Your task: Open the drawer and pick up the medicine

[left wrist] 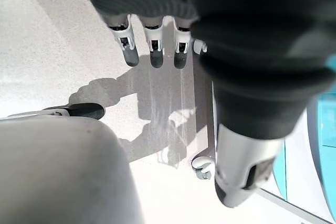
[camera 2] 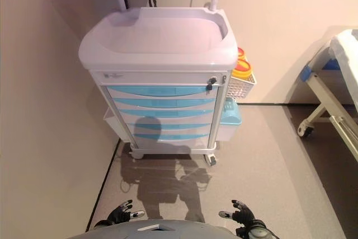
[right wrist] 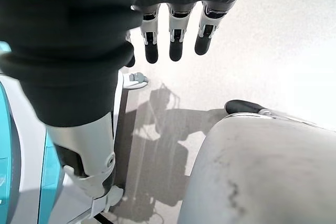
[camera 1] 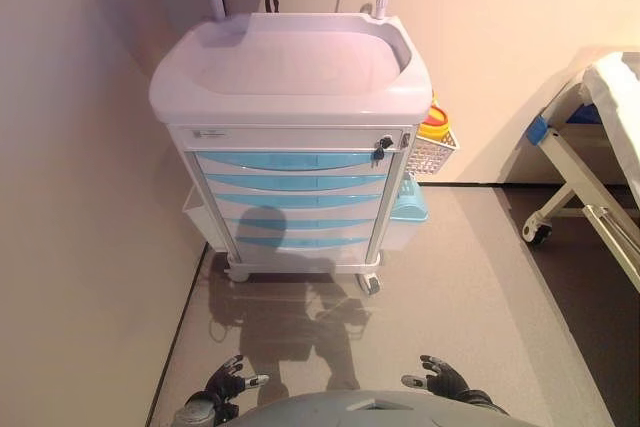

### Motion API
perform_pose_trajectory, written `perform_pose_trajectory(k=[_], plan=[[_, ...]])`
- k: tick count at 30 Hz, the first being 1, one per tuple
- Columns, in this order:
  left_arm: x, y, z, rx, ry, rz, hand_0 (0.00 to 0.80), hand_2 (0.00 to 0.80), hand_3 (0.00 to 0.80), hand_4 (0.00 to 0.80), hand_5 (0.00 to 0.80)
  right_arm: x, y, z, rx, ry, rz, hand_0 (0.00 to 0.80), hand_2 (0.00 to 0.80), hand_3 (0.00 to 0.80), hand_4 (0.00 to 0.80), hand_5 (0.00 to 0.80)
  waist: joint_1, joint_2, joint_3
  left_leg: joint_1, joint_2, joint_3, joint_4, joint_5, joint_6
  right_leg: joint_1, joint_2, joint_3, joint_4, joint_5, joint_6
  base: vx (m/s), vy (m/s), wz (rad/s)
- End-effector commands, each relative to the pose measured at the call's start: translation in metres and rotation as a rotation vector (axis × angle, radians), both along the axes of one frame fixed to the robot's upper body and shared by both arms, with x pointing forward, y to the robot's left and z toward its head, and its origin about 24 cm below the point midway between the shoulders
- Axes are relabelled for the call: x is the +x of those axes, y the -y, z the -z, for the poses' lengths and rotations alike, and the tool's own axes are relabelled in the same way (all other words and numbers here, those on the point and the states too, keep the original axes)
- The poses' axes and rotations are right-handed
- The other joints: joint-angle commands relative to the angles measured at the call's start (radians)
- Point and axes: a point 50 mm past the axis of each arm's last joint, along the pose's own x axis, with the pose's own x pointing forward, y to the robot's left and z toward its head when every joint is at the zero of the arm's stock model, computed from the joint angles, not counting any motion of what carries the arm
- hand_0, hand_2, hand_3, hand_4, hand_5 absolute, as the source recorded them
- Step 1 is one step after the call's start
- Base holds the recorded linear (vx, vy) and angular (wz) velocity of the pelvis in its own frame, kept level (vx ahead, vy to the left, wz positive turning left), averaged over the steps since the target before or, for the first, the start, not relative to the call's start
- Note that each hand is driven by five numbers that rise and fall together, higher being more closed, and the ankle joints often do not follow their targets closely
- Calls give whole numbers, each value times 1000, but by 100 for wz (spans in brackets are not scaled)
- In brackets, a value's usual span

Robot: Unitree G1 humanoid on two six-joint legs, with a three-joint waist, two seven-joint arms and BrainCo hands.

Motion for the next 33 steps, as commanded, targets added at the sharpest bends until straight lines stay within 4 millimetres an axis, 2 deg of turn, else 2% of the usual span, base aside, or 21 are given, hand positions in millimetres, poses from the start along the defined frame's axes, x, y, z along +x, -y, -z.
perform_pose_trajectory(k=[1, 6, 12, 23, 27, 33], plan=[[29, 21, -4, -81, 75, 37, 0, 0, 0, 0, 0, 28, -8, -5, 2, 65, -63, 0, 0, 0, 0, 0, -4, -16, 22, -32, -35, 27, 44, -94, -10, 12, -33, 12, 0, -15, 64, 0, 0, 0], [31, 21, -5, -96, 90, 6, 0, 0, 0, 0, 0, 29, -6, -6, 1, 67, -60, 0, 0, 0, 0, 0, -3, -13, 25, -31, -36, 24, 43, -95, -9, 10, -33, 11, 3, -16, 64, 0, 0, 0], [24, 16, -4, -74, 82, -65, 0, 0, 0, 0, 0, 24, -4, -5, 0, 63, -49, 0, 0, 0, 0, 0, -2, -9, 27, -30, -37, 15, 42, -93, -9, 14, -34, 9, 3, -20, 62, 58, 10, 1], [24, -8, -9, -37, 167, -285, 0, 0, 0, 0, 0, 14, 6, -6, -22, 76, -10, 0, 0, 0, 0, 0, -7, 2, 63, -75, -43, -2, 93, -101, -6, -27, -46, 5, 49, -38, 51, 70, 23, 1], [42, -19, -20, -49, 287, -394, 0, 0, 0, 0, 0, 26, 17, -13, -48, 125, -7, 0, 0, 0, 0, 0, -18, 20, 108, -163, -47, -10, 181, -112, 0, -129, -62, 12, 154, -66, 37, 3, 89, 0], [96, -37, -56, -106, 609, -542, 0, 0, 0, 0, 0, 58, 30, -29, -81, 238, -23, 0, 0, 0, 0, 0, -35, 25, 210, -382, -58, 3, 360, -122, 15, -385, -68, 45, 360, -91, 17, -122, 86, -9]])
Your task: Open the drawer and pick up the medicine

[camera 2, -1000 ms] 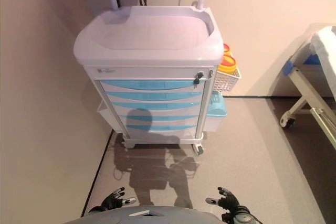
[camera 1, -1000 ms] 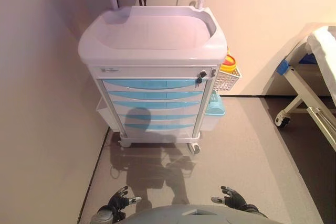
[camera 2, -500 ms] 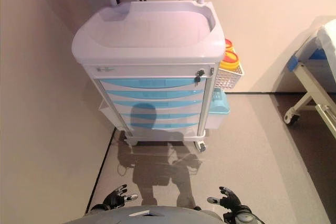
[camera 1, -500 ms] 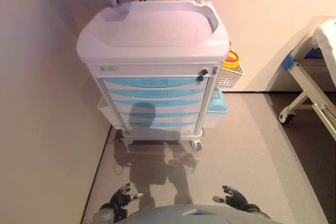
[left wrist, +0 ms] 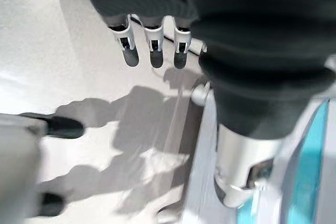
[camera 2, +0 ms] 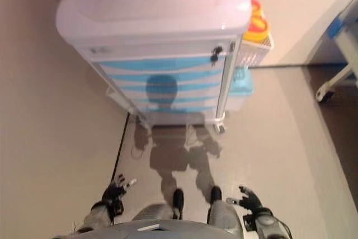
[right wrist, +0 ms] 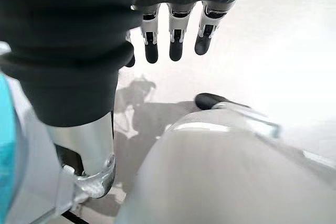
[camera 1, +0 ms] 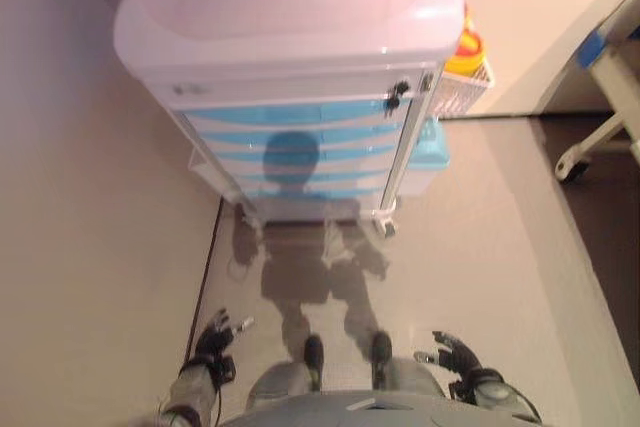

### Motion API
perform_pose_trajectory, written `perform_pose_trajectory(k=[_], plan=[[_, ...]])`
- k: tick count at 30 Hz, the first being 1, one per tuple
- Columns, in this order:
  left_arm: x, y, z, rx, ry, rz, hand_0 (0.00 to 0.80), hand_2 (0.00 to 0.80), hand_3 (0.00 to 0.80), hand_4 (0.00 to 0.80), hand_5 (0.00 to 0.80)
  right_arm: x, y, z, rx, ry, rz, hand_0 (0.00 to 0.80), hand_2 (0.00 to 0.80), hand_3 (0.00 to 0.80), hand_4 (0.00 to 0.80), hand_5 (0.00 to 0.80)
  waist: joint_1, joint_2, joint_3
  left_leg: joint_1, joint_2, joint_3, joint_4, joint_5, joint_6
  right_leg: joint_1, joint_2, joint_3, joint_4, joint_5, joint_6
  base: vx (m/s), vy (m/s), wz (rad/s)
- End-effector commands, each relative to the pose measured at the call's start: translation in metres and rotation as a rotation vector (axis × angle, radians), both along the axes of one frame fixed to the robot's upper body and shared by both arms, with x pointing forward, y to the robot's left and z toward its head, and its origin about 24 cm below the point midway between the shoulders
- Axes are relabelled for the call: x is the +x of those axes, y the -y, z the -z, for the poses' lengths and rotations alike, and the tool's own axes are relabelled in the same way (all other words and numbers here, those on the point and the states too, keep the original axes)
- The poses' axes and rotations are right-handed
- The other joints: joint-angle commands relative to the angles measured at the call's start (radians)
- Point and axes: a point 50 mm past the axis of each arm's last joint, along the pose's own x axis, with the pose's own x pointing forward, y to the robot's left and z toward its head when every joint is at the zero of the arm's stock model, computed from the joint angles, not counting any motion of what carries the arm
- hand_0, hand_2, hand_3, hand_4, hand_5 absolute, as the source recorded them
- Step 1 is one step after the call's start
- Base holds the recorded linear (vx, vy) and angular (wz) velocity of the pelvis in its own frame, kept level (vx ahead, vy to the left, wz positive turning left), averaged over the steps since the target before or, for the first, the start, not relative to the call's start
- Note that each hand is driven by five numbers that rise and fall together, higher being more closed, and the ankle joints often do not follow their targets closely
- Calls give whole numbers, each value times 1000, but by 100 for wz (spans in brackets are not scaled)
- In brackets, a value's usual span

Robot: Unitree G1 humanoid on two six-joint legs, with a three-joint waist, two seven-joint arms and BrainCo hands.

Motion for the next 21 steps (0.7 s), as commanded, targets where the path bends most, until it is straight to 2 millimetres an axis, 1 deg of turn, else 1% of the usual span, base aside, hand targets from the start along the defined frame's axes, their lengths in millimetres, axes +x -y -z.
perform_pose_trajectory(k=[1, 6, 8, 9, 11, 15, 18, 19, 20, 21], plan=[[21, -17, -24, 0, 216, -123, 0, 0, 0, 0, 0, 9, 3, -8, -3, 77, -16, 0, 0, 0, 0, 0, -34, -20, 8, -133, -26, -2, 166, -88, 9, -88, -25, 21, 90, -23, 21, -78, 31, -27], [67, -24, -69, -45, 485, -174, 0, 0, 0, 0, 0, 30, 5, -20, -5, 150, -4, 0, 0, 0, 0, 0, -37, -37, 46, -323, -30, 5, 282, -96, 20, -274, 10, 52, 167, -7, 20, -111, 18, -15], [77, -26, -81, -78, 555, -182, 0, 0, 0, 0, 0, 35, 5, -23, -6, 165, -3, 0, 0, 0, 0, 0, -42, -43, 52, -373, -27, 11, 313, -101, 23, -324, 23, 65, 185, 1, 21, -75, 38, -29], [85, -29, -92, -121, 622, -189, 0, 0, 0, 0, 0, 37, 6, -25, -10, 174, 0, 0, 0, 0, 0, 0, -48, -49, 61, -410, -28, 13, 338, -106, 27, -360, 34, 77, 195, 10, 23, -54, 49, -30], [93, -34, -103, -177, 685, -202, 0, 0, 0, 0, 0, 37, 7, -26, -13, 178, -1, 0, 0, 0, 0, 0, -54, -54, 67, -436, -26, 16, 355, -111, 31, -386, 43, 90, 201, 18, 26, -27, 50, -44], [120, -42, -139, -364, 872, -214, 0, 0, 0, 0, 0, 38, 8, -28, -19, 186, -10, 0, 0, 0, 0, 0, -76, -75, 89, -488, -28, 17, 390, -123, 38, -431, 64, 126, 191, 49, 36, 3, 48, -38], [139, -57, -169, -485, 1008, -244, 0, 0, 0, 0, 0, 40, 3, -27, -8, 187, -13, 0, 0, 0, 0, 0, -94, -98, 103, -513, -21, 16, 416, -137, 41, -444, 76, 149, 170, 73, 40, 22, -20, -28], [146, -62, -183, -513, 1057, -251, 0, 0, 0, 0, 0, 39, 1, -26, -2, 188, -18, 0, 0, 0, 0, 0, -102, -108, 108, -523, -19, 15, 429, -144, 42, -446, 80, 158, 162, 81, 41, 31, -40, -30], [149, -65, -189, -522, 1076, -251, 0, 0, 0, 0, 0, 39, 0, -26, 1, 188, -20, 0, 0, 0, 0, 0, -104, -112, 111, -526, -18, 15, 434, -148, 42, -446, 82, 161, 160, 83, 41, 37, -45, -34], [155, -70, -202, -542, 1125, -245, 0, 0, 0, 0, 0, 37, -2, -25, 9, 187, -23, 0, 0, 0, 0, 0, -112, -122, 116, -532, -17, 15, 449, -158, 44, -445, 86, 169, 153, 89, 42, 46, -54, -32]])
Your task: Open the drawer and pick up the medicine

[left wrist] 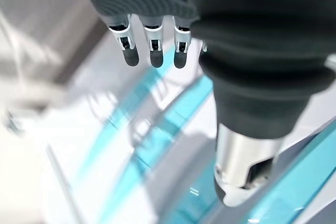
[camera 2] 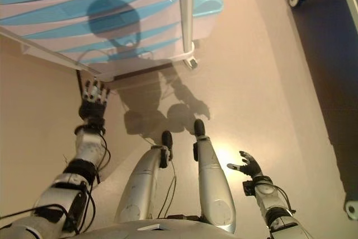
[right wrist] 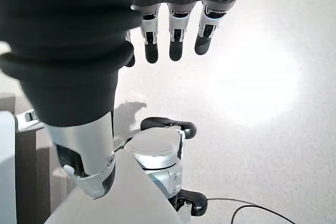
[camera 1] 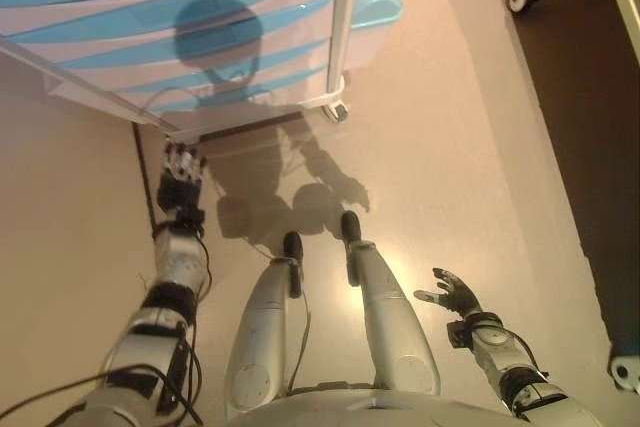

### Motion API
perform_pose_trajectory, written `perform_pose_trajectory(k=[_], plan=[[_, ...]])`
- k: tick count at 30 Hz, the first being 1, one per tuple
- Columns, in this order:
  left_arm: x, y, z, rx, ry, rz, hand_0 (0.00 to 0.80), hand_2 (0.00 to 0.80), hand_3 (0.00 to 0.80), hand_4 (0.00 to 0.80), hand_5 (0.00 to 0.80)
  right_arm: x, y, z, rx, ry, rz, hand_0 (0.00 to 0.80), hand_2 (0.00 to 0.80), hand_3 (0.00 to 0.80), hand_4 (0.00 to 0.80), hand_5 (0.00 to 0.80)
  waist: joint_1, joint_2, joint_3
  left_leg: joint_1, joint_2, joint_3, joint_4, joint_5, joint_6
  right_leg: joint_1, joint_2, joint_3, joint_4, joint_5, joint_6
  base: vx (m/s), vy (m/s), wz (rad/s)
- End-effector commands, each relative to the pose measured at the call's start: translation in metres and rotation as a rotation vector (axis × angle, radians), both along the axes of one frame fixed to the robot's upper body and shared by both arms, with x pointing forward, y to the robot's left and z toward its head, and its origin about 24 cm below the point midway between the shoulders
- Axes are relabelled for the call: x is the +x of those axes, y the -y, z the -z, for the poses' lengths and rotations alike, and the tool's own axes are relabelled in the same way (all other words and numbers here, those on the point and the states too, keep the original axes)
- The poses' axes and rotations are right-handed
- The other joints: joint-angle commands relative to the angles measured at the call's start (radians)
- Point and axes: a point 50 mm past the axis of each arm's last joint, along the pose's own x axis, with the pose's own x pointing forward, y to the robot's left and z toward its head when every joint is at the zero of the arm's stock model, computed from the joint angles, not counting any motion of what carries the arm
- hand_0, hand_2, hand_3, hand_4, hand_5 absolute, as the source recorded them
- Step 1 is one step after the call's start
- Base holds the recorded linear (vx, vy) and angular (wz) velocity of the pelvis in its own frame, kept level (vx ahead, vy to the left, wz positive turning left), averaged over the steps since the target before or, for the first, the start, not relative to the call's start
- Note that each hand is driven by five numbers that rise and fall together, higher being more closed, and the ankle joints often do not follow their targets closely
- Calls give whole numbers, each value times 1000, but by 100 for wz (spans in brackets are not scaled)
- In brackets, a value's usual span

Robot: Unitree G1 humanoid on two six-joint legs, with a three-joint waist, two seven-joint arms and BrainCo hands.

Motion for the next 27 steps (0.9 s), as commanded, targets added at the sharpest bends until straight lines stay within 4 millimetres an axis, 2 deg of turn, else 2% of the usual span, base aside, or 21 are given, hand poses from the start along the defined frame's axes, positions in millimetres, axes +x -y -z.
perform_pose_trajectory(k=[1, 2, 7, 10, 12, 15, 20, 23, 26, 27], plan=[[1, -31, -30, -45, 155, -38, 0, 0, 0, 0, 0, -22, -2, 10, 1, -43, -10, 0, 0, 0, 0, 0, -26, -20, -56, -47, -29, -39, -15, 3, 31, 15, 2, -8, -94, 61, 21, 61, -57, -26], [4, -33, -38, -48, 175, -41, 0, 0, 0, 0, 0, -23, -3, 11, 4, -44, -14, 0, 0, 0, 0, 0, -30, -24, -56, -50, -29, -39, -5, -3, 32, 15, 4, -4, -95, 63, 22, 80, -60, -24], [26, -49, -112, -67, 366, -50, 0, 0, 0, 0, 0, -33, -12, 17, 22, -67, -40, 0, 0, 0, 0, 0, -59, -50, -59, -64, -33, -36, 69, -54, 38, 28, 10, 16, -92, 63, 21, 96, -41, -15], [34, -47, -150, -56, 450, -19, 0, 0, 0, 0, 0, -38, -15, 20, 26, -82, -57, 0, 0, 0, 0, 0, -70, -56, -58, -63, -39, -35, 100, -78, 42, 40, 13, 26, -85, 60, 21, 96, -24, -6], [37, -43, -167, -37, 483, 15, 0, 0, 0, 0, 0, -41, -16, 21, 28, -90, -73, 0, 0, 0, 0, 0, -75, -58, -54, -62, -41, -36, 111, -86, 45, 44, 18, 33, -80, 58, 20, 78, -14, 0], [45, -22, -196, 24, 547, 130, 0, 0, 0, 0, 0, -41, -20, 22, 32, -91, -104, 0, 0, 0, 0, 0, -80, -60, -47, -64, -47, -40, 114, -91, 50, 47, 25, 40, -82, 59, 19, 31, -14, 0], [45, 38, -240, 102, 770, 447, 0, 0, 0, 0, 0, -32, -29, 18, 36, -70, -136, 0, 0, 0, 0, 0, -76, -59, -26, -57, -58, -50, 89, -85, 58, 56, 30, 43, -98, 62, 17, -4, -25, 5], [32, 79, -255, 155, 972, 706, 0, 0, 0, 0, 0, -25, -32, 14, 39, -51, -145, 0, 0, 0, 0, 0, -67, -59, -13, -46, -65, -58, 74, -83, 61, 70, 30, 43, -111, 63, 14, -13, -33, 5], [9, 114, -262, 189, 1233, 930, 0, 0, 0, 0, 0, -19, -33, 11, 39, -40, -146, 0, 0, 0, 0, 0, -57, -58, -4, -35, -74, -66, 60, -80, 62, 85, 30, 42, -124, 66, 11, -13, -30, 5], [3, 122, -263, 194, 1300, 977, 176, 176, 176, 176, 176, -18, -33, 11, 38, -41, -148, 0, 0, 0, 0, 0, -55, -59, -1, -30, -76, -67, 55, -79, 62, 91, 31, 42, -127, 67, 10, -8, -34, 9]])
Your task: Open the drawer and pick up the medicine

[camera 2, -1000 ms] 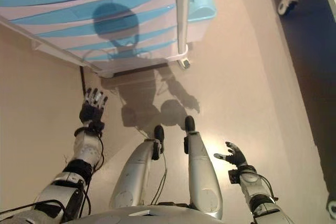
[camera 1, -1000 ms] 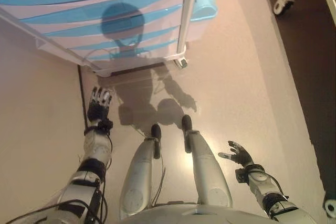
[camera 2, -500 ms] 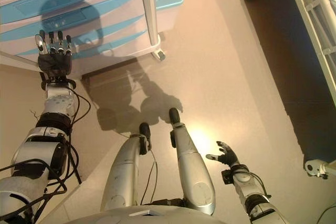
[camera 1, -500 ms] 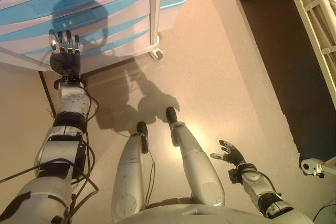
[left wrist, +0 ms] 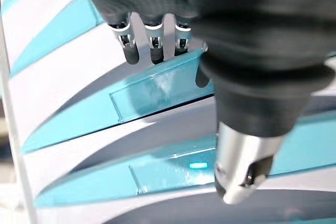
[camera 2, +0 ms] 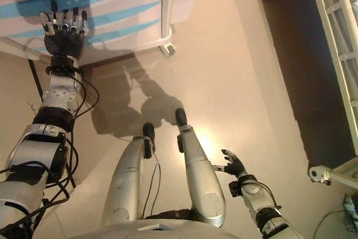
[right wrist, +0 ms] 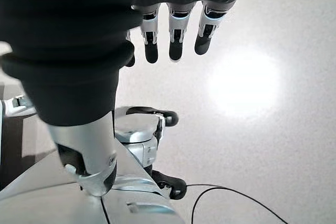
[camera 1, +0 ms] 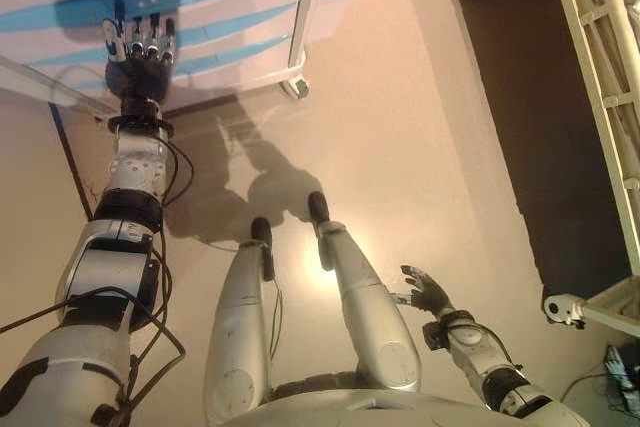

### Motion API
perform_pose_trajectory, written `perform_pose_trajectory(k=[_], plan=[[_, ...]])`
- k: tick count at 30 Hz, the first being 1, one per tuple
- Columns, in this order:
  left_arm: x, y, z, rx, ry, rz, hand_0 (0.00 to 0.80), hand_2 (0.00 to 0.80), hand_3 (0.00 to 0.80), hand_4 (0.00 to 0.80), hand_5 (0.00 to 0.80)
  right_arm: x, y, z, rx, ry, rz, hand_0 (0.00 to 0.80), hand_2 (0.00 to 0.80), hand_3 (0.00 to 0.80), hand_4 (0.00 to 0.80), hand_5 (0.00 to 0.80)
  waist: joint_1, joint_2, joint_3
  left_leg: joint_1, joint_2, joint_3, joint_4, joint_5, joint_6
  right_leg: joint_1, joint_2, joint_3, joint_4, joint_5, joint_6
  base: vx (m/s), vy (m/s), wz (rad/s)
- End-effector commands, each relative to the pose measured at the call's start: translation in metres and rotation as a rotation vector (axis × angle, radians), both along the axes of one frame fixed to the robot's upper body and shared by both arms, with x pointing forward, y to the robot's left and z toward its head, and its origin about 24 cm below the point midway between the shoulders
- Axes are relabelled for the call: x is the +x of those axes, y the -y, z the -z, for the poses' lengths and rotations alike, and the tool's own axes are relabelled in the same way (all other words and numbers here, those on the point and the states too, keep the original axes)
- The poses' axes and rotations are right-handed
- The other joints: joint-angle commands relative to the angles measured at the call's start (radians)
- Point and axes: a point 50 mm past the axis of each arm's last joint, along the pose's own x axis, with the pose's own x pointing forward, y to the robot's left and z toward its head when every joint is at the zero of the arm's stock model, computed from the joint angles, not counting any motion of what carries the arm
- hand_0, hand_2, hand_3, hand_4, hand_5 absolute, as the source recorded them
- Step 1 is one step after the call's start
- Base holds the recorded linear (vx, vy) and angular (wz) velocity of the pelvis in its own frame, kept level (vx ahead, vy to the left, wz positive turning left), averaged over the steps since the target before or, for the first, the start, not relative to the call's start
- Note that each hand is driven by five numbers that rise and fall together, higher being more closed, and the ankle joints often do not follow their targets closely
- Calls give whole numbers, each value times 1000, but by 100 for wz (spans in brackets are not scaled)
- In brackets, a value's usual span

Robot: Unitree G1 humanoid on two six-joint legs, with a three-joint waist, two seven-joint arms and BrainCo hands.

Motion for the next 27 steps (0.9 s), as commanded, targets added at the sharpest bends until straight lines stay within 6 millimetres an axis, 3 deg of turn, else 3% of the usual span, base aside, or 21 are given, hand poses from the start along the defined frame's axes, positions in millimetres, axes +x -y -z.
perform_pose_trajectory(k=[1, 2, 3, 7, 11, 15, 18, 21, 25, 26, 27], plan=[[-56, 115, -127, 267, 976, 572, 411, 411, 411, 411, 411, -17, 8, 7, -23, -59, -3, 0, 0, 0, 0, 0, -15, 55, -84, 28, -68, -55, -56, -39, 20, 95, 17, 4, -122, 31, -30, -6, -41, 11], [-62, 120, -129, 259, 1040, 602, 656, 656, 656, 656, 656, -17, 7, 7, -23, -62, -6, 0, 0, 0, 0, 0, -13, 52, -83, 32, -69, -57, -60, -37, 20, 101, 18, 3, -125, 32, -29, -5, -45, 8], [-66, 126, -133, 259, 1080, 624, 800, 800, 800, 800, 800, -17, 8, 7, -22, -67, -12, 0, 0, 0, 0, 0, -12, 48, -82, 37, -70, -59, -66, -34, 19, 109, 17, 2, -129, 33, -30, -6, -45, 8], [-83, 142, -138, 292, 1241, 695, 800, 800, 800, 800, 800, -17, 7, 8, -23, -89, -39, 0, 0, 0, 0, 0, -7, 33, -83, 60, -69, -67, -93, -15, 13, 147, 15, -3, -152, 37, -33, -19, -50, 16], [-87, 151, -136, 330, 1262, 728, 800, 800, 800, 800, 800, -17, 5, 9, -20, -91, -49, 0, 0, 0, 0, 0, 1, 25, -83, 80, -67, -75, -115, -1, 7, 172, 8, -12, -163, 33, -36, -31, -35, 5], [-84, 147, -129, 301, 1242, 741, 800, 800, 800, 800, 800, -19, 2, 10, -14, -88, -47, 0, 0, 0, 0, 0, 15, 22, -87, 99, -65, -85, -130, 6, 2, 196, 1, -25, -166, 22, -38, -29, -45, 2], [-75, 131, -113, 205, 1167, 712, 800, 800, 800, 800, 800, -20, -3, 11, -6, -87, -43, 0, 0, 0, 0, 0, 36, 22, -90, 117, -65, -101, -144, 15, -5, 216, -5, -40, -156, 2, -42, -31, -66, 4], [-64, 114, -82, 90, 1042, 666, 800, 800, 800, 800, 800, -21, -7, 12, 2, -80, -28, 0, 0, 0, 0, 0, 58, 31, -92, 142, -64, -121, -173, 28, -12, 230, -9, -55, -141, -21, -46, -48, -51, 8], [-59, 91, -3, -117, 807, 590, 800, 800, 800, 800, 800, -22, -13, 12, -1, -70, -11, 0, 0, 0, 0, 0, 96, 55, -90, 178, -68, -148, -216, 50, -25, 247, -24, -86, -119, -54, -52, -76, -27, 9], [-63, 88, 31, -173, 711, 561, 800, 800, 800, 800, 800, -22, -15, 13, -6, -65, -5, 0, 0, 0, 0, 0, 110, 64, -87, 190, -68, -153, -228, 56, -28, 253, -32, -101, -111, -64, -53, -89, -20, 19], [-66, 87, 50, -225, 653, 543, 800, 800, 800, 800, 800, -23, -15, 13, -8, -63, 3, 0, 0, 0, 0, 0, 118, 70, -86, 197, -67, -155, -234, 60, -29, 257, -37, -110, -104, -70, -53, -96, -21, 24]])
